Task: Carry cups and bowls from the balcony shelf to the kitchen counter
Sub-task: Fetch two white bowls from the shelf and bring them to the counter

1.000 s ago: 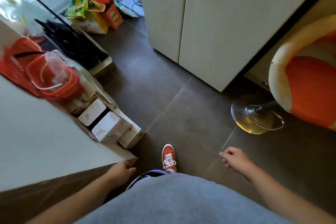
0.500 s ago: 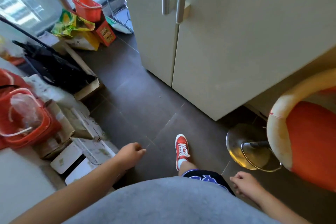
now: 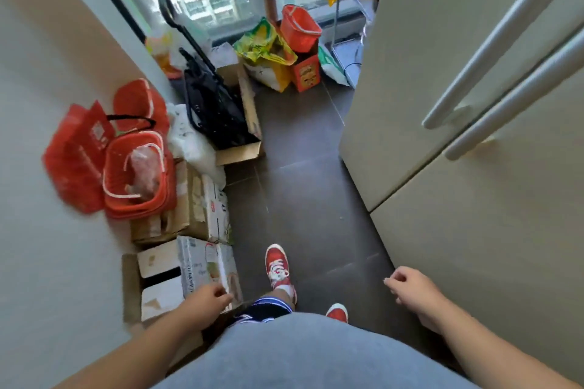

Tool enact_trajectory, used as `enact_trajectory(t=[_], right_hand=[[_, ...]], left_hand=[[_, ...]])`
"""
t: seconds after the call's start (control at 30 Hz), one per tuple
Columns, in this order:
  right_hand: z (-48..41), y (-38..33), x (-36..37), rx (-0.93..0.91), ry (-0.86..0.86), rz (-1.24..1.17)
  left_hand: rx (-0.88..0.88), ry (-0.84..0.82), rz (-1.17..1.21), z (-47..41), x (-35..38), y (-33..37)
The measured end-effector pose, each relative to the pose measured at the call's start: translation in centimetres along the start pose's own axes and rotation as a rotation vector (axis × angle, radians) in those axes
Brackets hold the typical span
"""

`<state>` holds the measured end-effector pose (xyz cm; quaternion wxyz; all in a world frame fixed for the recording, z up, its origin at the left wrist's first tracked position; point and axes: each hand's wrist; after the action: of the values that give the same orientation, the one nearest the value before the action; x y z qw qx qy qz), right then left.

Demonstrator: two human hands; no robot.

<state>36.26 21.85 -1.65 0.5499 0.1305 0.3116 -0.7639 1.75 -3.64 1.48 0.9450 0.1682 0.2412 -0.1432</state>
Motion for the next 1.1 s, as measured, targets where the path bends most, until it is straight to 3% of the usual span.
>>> enact_trajectory(t=[0.2,0.43,0.57,0.7,0.87,1.1], right_hand=[[-7.0,-14.6,-2.4,-0.170,0.028,0.083],[-9.9,-21.2,-5.3,-0.072,0.059,0.052],[-10.8,-21.9,-7.8,0.029,0.069,0.028],[-12.3,-24.1,-10.9,0.000,0.065,0.063],[-14.2,-31.5,-16.3,-0.184,0.109,0.103],[-16.7,-43.8,-24.1,-0.486,0.179,-0.109]], left_hand=[[-0.099,-0.035,0.022,-4.7,-5.3,-2.9],[-0.078,-0.005,0.043,-11.7,-16.3,1.0],[0.015,0.037,0.065,-15.4,-21.9,7.2],[0.139,0.085,0.117,-18.6,-25.8,14.4],[0.320,0.107,0.151,-21.1,-31.0,24.9],[0.617,0.176,0.177,-21.5,-38.7,40.1]])
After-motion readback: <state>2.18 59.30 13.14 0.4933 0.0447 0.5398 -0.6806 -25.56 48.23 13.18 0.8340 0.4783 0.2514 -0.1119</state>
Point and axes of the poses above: each hand's wrist, its own z-axis away from the middle knuckle, its own x-axis out of the palm, y = z × x, and after that the axes turned 1 degree about y, right-handed
